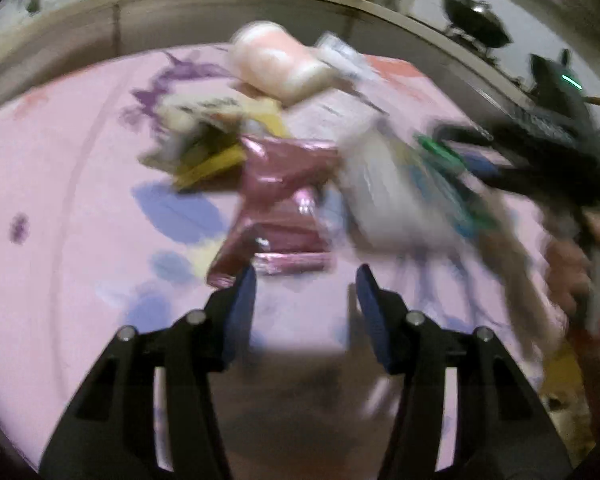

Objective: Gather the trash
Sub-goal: 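Grasp the green-edged wrapper with the right tool while the left tool grasps the white-and-blue packet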

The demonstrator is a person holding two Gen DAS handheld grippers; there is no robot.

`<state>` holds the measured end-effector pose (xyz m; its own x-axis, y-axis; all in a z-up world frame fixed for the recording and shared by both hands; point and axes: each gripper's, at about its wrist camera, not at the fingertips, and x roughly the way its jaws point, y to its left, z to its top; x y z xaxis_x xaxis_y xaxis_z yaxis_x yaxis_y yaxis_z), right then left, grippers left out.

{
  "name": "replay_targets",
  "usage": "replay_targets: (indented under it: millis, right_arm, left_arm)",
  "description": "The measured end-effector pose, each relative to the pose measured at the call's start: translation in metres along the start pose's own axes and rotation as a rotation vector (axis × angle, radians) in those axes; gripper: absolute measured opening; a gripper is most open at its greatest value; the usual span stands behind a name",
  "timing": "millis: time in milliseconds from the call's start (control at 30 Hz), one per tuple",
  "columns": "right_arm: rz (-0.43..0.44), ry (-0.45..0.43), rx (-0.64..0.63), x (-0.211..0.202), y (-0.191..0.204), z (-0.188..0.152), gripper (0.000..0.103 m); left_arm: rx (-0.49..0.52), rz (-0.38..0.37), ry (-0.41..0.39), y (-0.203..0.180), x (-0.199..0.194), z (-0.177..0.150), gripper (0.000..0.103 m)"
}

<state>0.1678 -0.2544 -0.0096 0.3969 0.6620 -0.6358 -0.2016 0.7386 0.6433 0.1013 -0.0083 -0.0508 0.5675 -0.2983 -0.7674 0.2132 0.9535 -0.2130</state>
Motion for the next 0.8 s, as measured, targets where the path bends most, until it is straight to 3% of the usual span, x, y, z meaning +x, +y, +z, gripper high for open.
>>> replay_targets:
  millis: [100,233,333,467,567,667,800]
  right_arm:
    - [0.069,0.003,0.015,-0.001,0.012,-0.031,0.046]
    - [0.109,-0.018,-0.027,-0.003,0.031,-0.054,0.046]
    - [0.089,-0.094,-0.026,-0.019,0.033,-0.062,0.047]
    - [0.067,-0.204,-0.012,-0.038,0.032,-0.068,0.048]
    - [0.046,-0.169,-0.021,-0.032,0.031,-0.064,0.048]
    - [0.094,-0.125,0.002,-0.022,0.028,-0.061,0.048]
    - [0.183,-0.038,0.022,-0.004,0.033,-0.068,0.048]
  left_arm:
    - [-0.067,0.046,-0.03,0.025,-0.005,0.011,0.051]
    - [-0.126,0.054,-0.069,0.042,-0.03,0.012,0.051]
    - [-0.166,0.017,-0.083,0.051,-0.05,0.007,0.063]
    - [-0.184,-0.073,-0.053,0.042,-0.056,-0.003,0.064]
    - [-0.185,-0.178,0.015,0.025,-0.047,-0.012,0.064]
    - [-0.202,-0.267,0.055,0.015,-0.04,-0.016,0.064]
    - [-0.248,-0.308,0.074,0.021,-0.037,-0.017,0.064]
